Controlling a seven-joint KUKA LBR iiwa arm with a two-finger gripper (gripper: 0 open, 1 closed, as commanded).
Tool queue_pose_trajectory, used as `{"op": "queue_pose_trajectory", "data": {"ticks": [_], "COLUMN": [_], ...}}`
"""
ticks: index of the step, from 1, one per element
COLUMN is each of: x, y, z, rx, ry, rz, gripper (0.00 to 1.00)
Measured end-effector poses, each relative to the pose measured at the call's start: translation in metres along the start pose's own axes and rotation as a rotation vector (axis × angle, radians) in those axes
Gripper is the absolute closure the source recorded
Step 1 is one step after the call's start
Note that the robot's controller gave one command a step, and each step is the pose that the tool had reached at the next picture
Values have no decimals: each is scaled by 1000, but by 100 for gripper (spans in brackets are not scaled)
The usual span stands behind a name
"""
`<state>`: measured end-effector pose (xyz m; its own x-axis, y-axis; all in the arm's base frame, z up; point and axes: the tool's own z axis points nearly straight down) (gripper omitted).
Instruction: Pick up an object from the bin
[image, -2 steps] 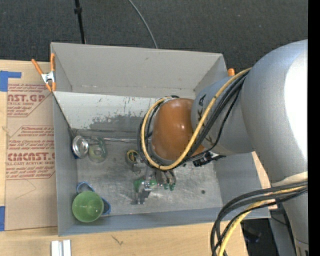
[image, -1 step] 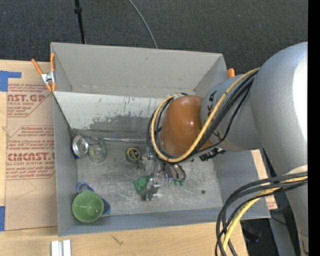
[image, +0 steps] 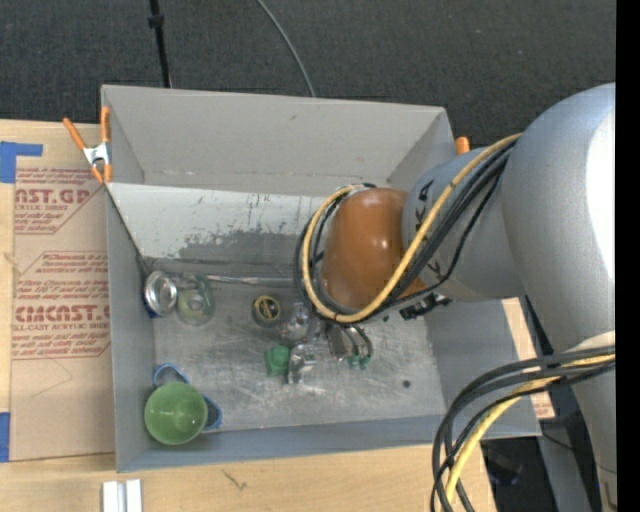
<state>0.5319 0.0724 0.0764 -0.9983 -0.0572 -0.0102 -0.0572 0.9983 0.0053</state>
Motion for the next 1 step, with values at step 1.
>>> {"op": "queue_pose_trajectory", "data": {"ticks": [1], "x": [11], "y": [7], "z": [-163], "rx": [4], "ry": [1], "rz": [84], "gripper": [100]}}
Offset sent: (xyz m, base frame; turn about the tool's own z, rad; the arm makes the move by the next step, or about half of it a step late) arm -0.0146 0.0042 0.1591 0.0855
